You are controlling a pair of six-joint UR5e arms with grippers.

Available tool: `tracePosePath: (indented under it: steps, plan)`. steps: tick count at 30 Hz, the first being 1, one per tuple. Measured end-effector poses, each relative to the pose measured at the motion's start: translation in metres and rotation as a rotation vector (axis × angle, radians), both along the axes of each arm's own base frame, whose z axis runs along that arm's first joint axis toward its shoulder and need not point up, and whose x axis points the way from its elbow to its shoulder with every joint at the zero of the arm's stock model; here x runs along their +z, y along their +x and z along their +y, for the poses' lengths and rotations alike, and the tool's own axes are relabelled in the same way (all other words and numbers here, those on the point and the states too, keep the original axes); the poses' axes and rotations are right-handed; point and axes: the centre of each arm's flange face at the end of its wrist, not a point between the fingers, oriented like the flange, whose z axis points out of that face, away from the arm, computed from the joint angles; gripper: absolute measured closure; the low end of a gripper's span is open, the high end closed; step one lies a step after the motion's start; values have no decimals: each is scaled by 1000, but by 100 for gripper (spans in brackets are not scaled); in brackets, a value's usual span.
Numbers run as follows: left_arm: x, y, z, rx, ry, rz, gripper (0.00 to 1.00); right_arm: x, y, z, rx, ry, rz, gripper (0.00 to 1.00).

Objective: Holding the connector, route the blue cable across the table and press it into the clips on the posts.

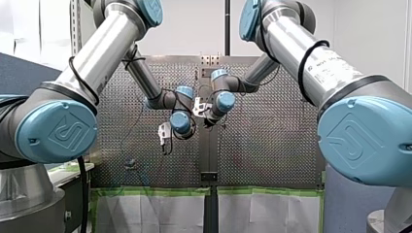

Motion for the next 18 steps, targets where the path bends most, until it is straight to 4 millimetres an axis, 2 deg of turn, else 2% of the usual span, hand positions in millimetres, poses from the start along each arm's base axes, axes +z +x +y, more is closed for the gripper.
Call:
tracePosePath:
  steps: [10,18]
  plan:
    - [43,-17,0,45,-7,-2,100,61,-10,8,-8,-29,-53,100]
    - [82,-28,-1,40,-9,-28,100,91,-22,21,-6,-49,-66,100]
